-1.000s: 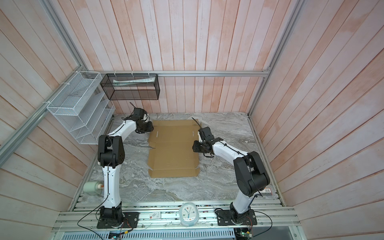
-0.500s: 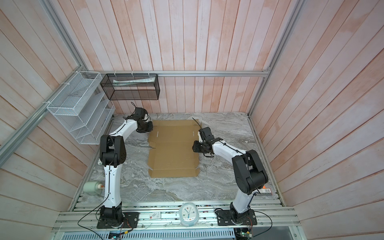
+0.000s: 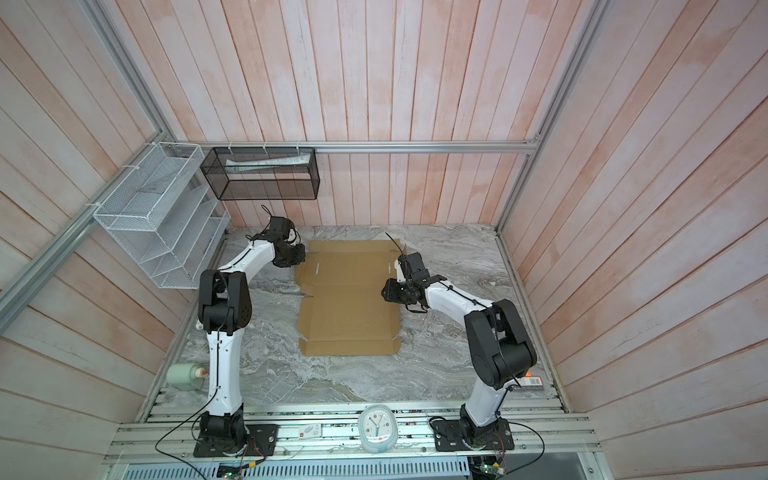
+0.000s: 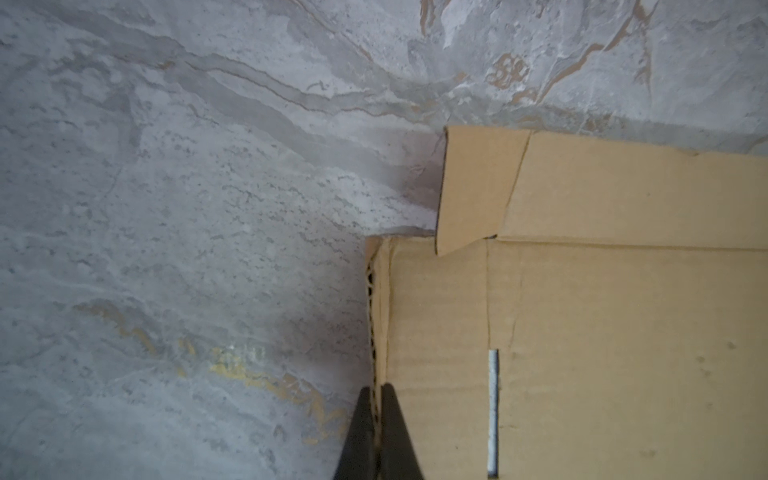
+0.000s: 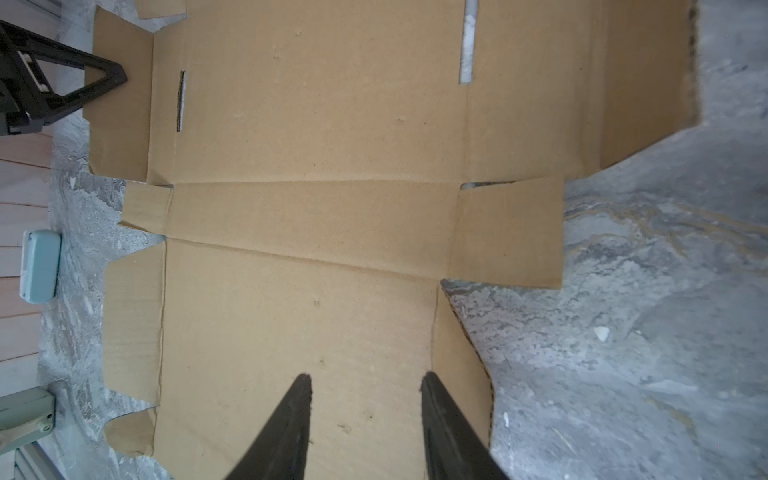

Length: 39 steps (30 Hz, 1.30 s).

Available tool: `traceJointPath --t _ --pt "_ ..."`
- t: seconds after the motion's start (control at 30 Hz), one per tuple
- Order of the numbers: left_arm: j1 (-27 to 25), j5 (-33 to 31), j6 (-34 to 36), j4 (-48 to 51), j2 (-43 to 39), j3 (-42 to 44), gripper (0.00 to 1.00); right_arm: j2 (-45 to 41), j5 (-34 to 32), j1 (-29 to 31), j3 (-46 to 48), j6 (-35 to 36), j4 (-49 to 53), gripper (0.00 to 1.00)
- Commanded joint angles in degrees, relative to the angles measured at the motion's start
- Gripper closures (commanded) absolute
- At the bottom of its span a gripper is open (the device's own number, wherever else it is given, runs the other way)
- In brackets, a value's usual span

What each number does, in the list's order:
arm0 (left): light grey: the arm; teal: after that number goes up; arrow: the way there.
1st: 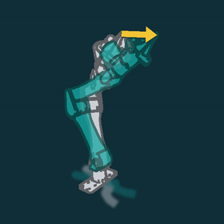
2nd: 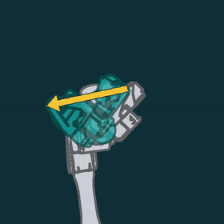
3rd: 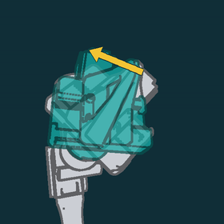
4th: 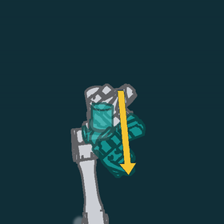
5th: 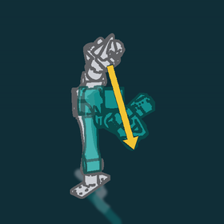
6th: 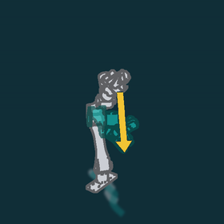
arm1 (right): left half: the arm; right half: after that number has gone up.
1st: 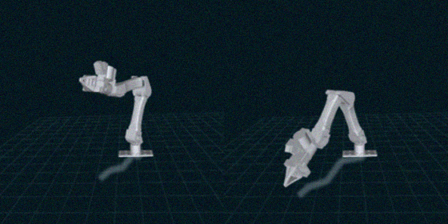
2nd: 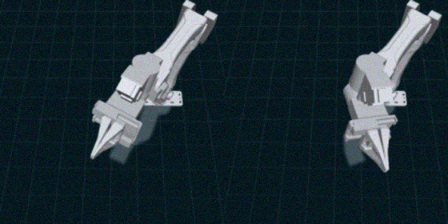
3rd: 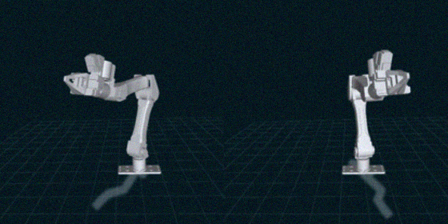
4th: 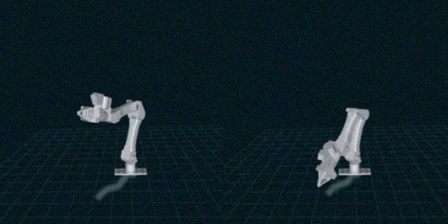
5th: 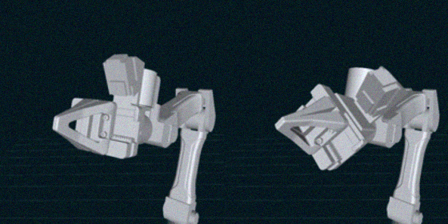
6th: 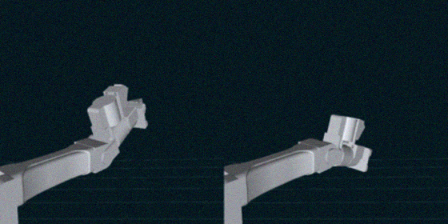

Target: Fold the paper box

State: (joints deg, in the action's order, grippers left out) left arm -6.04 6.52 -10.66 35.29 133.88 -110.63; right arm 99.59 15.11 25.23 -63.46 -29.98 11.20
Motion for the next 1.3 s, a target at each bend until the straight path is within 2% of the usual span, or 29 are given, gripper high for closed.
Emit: traceJointPath --t 0.0,0.37,0.6,0.8,1.13,1.27 --pt "0.15 -1.08 -1.72 -4.30 -5.21 4.79 1.00 0.68 1.93 -0.35 -0.39 -3.53 -2.59 0.55" --pt "0.33 0.77 -7.72 -24.22 -20.73 27.70 1.00 0.28 1.85 -0.19 0.60 -18.29 -11.86 0.54" --pt "0.24 1.69 -11.70 -38.39 -30.96 42.55 1.00 0.40 1.41 -0.16 3.30 -33.20 -23.69 0.46" --pt "-0.97 2.31 -10.93 -45.98 -37.09 49.68 1.00 4.27 1.15 0.86 -0.90 -40.43 -26.51 0.42" --pt "-4.58 -1.31 -9.12 -60.97 -44.94 62.14 1.00 10.64 -0.24 1.57 -7.65 -52.87 -32.19 0.40" --pt "-5.50 -1.96 -8.94 -65.09 -46.57 65.80 1.00 12.46 -0.34 1.57 -11.19 -54.64 -33.14 0.40"
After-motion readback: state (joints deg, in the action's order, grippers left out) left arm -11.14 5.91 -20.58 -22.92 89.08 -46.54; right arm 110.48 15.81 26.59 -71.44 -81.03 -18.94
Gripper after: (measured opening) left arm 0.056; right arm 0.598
